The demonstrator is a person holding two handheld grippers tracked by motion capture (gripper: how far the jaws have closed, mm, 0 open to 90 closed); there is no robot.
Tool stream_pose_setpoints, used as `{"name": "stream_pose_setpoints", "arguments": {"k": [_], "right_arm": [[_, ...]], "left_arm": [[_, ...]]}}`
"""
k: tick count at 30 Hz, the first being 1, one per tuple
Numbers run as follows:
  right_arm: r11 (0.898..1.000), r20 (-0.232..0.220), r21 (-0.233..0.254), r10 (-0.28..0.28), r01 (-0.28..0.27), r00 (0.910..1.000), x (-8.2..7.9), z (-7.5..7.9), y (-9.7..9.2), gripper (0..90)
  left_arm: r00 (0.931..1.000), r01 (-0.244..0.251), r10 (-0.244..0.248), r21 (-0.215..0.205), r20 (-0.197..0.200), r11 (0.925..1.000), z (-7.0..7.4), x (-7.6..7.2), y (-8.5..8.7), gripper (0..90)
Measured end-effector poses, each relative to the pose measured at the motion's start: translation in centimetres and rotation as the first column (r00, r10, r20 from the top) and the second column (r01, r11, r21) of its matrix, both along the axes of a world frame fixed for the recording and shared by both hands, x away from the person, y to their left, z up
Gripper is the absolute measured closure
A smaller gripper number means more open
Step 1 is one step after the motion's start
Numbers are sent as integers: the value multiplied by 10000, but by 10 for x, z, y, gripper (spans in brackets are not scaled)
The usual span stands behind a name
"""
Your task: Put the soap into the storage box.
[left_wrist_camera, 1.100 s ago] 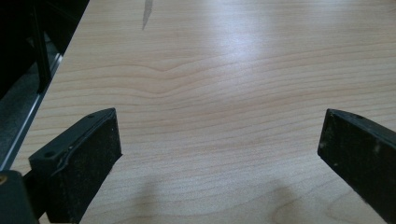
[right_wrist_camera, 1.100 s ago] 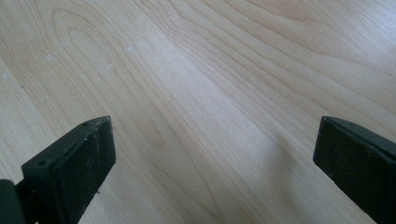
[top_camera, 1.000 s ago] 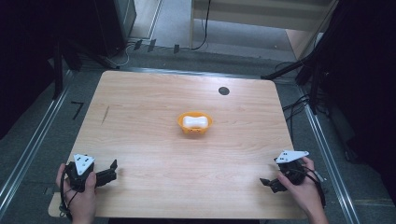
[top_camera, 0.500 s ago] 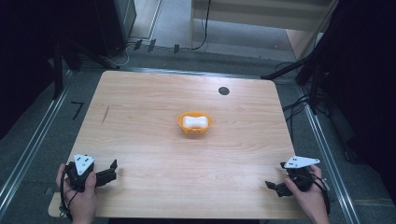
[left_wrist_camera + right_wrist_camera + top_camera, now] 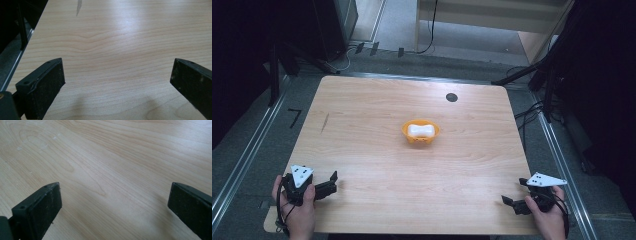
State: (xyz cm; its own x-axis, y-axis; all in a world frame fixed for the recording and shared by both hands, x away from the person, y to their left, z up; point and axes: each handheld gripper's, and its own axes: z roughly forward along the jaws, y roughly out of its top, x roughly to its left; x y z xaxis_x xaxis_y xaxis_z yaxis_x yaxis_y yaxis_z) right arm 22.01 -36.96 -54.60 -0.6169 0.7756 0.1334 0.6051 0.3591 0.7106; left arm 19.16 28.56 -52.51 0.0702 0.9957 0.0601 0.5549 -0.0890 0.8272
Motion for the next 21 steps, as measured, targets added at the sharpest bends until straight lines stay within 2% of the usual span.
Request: {"name": "stream_pose_setpoints", "arguments": {"k": [2, 3, 10, 17, 21], "right_arm": [[9998, 80, 117, -172, 171, 9998, -2, -2, -3, 0], [9990, 260, 143, -416, 412, 9988, -5, -4, -4, 0], [9951, 579, 321, -952, 934, 9938, -11, -8, -7, 0], [9893, 945, 752, -1315, 1247, 9868, -16, -8, -8, 0], [9878, 1131, 829, -1409, 1319, 9835, -18, -7, -8, 0]], "left_arm": [[10000, -6, 6, 8, -4, 10000, 0, 0, 0, 0], [10000, -9, 9, 2, 1, 10000, 0, 0, 0, 0], [10000, 7, -7, 19, -16, 10000, 0, 0, 0, 0], [10000, 22, -22, 46, -47, 10000, 0, 0, -1, 0], [10000, 42, -42, 32, -64, 10000, 0, 1, -1, 0]]}}
